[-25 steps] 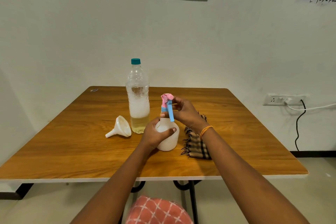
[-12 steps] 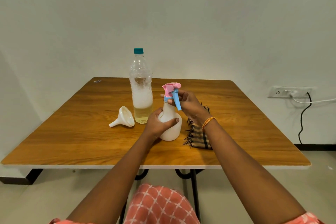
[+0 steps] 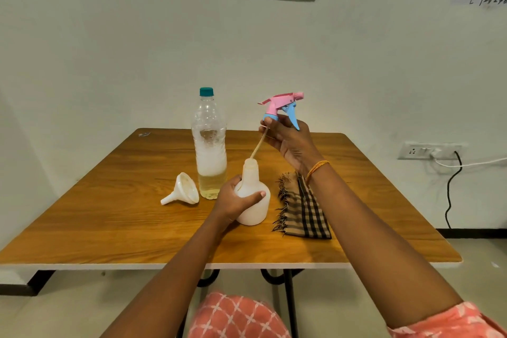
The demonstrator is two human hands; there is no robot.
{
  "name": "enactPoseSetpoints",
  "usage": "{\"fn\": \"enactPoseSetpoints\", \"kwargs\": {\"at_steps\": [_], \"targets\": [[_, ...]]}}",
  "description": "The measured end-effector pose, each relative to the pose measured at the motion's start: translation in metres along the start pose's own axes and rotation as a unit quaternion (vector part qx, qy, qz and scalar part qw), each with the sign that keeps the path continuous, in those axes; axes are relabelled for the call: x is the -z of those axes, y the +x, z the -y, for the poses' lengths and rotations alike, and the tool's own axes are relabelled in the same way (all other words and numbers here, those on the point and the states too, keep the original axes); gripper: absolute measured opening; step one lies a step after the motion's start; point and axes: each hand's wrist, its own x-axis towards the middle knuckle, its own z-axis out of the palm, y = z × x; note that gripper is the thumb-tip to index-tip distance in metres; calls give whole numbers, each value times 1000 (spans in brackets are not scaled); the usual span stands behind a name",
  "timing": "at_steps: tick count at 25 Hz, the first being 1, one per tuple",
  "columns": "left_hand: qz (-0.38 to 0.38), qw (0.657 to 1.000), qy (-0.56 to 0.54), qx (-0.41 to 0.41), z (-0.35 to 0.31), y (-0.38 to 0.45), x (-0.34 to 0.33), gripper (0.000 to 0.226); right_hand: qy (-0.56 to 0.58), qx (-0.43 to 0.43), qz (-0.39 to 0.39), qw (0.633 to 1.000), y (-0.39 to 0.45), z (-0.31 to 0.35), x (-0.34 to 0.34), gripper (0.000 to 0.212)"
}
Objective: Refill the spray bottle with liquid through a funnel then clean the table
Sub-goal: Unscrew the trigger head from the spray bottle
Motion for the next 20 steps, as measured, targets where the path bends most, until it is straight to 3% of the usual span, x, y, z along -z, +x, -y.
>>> {"fn": "enactPoseSetpoints", "kwargs": {"at_steps": [4,7,10,14,17,20], "targets": [[8,1000,-4,6,-3,0,2,49,116,-37,-85,989,19,9,7,15],[18,1000,-2,14,-4,-1,4,55,236,-47,-171,955,32,11,18,15],[34,999,-9,25,-5,-3,9,56,257,-49,-255,931,43,4,41,9],[1,999,-19,30,4,-1,14,87,142,-197,-265,933,39,-29,67,5],[-38,999,2,23,10,-1,13,84,-27,-308,-219,926,27,-68,68,10],[-65,997,32,7,16,0,12,75,-158,-306,-228,911,28,-88,67,44]]}}
